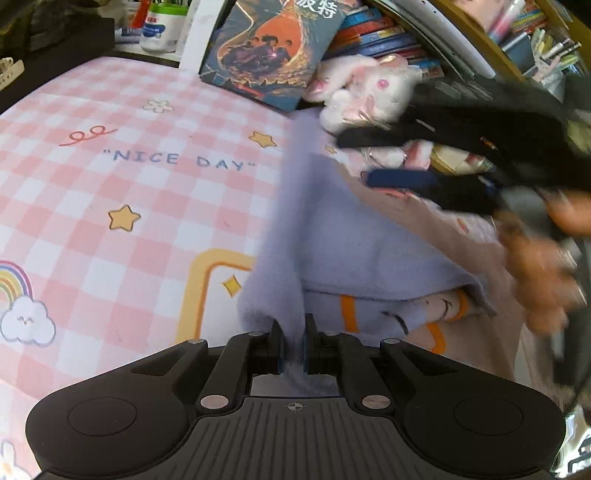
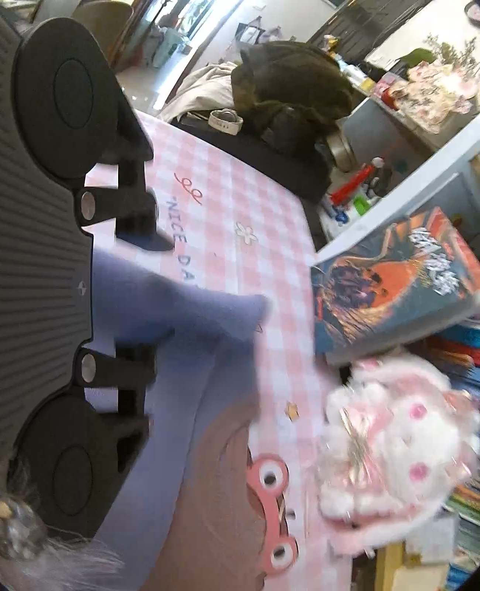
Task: Fold clothes
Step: 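Lift the sweater with both tools and shake it open over the mat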
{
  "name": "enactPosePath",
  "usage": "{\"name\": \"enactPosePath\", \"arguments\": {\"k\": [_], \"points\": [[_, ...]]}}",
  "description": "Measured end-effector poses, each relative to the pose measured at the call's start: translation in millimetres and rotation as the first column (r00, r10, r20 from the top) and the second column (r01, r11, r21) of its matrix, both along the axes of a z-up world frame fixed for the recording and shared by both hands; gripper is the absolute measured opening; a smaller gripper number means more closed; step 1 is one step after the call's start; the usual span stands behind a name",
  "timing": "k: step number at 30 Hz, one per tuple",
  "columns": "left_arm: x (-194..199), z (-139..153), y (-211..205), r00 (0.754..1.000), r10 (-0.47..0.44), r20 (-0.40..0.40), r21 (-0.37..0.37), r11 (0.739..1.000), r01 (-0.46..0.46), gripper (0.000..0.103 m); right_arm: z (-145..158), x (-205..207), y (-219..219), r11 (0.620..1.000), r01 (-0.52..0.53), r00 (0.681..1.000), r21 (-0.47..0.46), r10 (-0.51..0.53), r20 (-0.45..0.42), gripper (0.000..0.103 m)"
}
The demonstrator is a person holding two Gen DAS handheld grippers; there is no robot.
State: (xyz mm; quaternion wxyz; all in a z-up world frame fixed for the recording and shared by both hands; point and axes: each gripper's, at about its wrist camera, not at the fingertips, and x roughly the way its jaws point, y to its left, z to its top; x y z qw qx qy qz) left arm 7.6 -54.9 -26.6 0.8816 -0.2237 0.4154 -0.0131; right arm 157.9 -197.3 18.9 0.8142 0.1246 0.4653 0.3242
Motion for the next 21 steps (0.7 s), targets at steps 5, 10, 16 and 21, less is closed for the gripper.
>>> {"name": "enactPosePath", "arguments": {"k": [5,10,16,21], "points": [[0.6,-1.6,7.2,1.000,0.004,0.007,-0.001,1.000,-0.004,0.007,2.5,-25.9,-81.9,0.998,0.061,0.997,0.018,-0.062,0.052,0.045],[0.6,-5.9,13.6,1.000,0.017,0.006,-0.025,1.000,-0.017,0.011,-20.8,-44.3,-173.8,0.956,0.290,0.957,-0.047,-0.289,0.021,0.045],[-5.6,-1.6,12.9,0.997,0.083,-0.006,-0.020,0.996,-0.083,0.030,-48.1,-60.8,-247.9,0.886,0.455,0.886,-0.088,-0.460,-0.056,0.045],[-14.5,-5.3,16.1,0.987,0.158,-0.026,-0.024,0.987,-0.159,0.050,-54.2,-73.6,-248.4,0.903,0.407,0.909,-0.141,-0.416,-0.038,0.045]]}}
